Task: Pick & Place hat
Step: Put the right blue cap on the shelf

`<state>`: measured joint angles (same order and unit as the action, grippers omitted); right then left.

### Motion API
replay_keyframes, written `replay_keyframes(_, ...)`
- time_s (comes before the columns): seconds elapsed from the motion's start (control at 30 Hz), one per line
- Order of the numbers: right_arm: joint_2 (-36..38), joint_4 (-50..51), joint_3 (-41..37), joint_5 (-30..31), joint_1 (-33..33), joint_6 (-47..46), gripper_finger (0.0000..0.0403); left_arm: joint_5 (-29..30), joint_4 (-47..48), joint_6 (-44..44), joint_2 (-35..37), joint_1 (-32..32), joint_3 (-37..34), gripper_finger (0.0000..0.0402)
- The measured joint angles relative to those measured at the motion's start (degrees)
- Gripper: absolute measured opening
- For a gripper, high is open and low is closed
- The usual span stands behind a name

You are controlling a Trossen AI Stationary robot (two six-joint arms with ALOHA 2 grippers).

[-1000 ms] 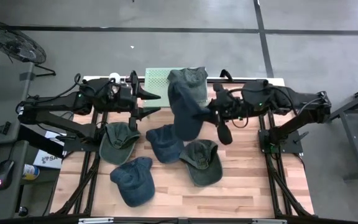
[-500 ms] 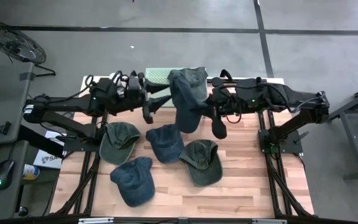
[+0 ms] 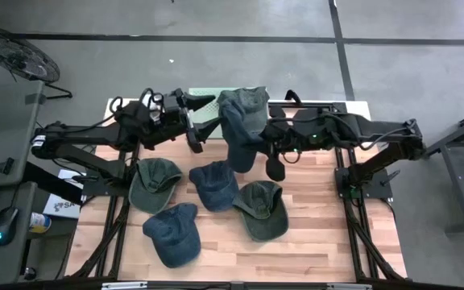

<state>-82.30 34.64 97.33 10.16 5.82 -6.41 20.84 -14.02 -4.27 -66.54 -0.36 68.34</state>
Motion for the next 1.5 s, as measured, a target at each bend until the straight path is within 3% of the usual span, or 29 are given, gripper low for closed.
replay_keyframes(0.73, -0.3, -3.7, -1.9, -2.7, -1.0, 1.1, 0.0008, -0.2, -4.2, -4.0, -3.9, 0.0, 0.0, 0.0336)
replay_keyframes(1.2, -0.3, -5.4, -1.9, -7.1, -0.9, 3.0, 0.0008, -0.8, -2.5, -5.1, -3.9, 0.0, 0.0, 0.0166)
replay_keyframes(1.5, -0.3, -5.0, -1.9, -8.9, -1.0, 3.9, 0.0008, -1.1, -2.2, -4.8, -3.9, -0.1, 0.0, 0.0011)
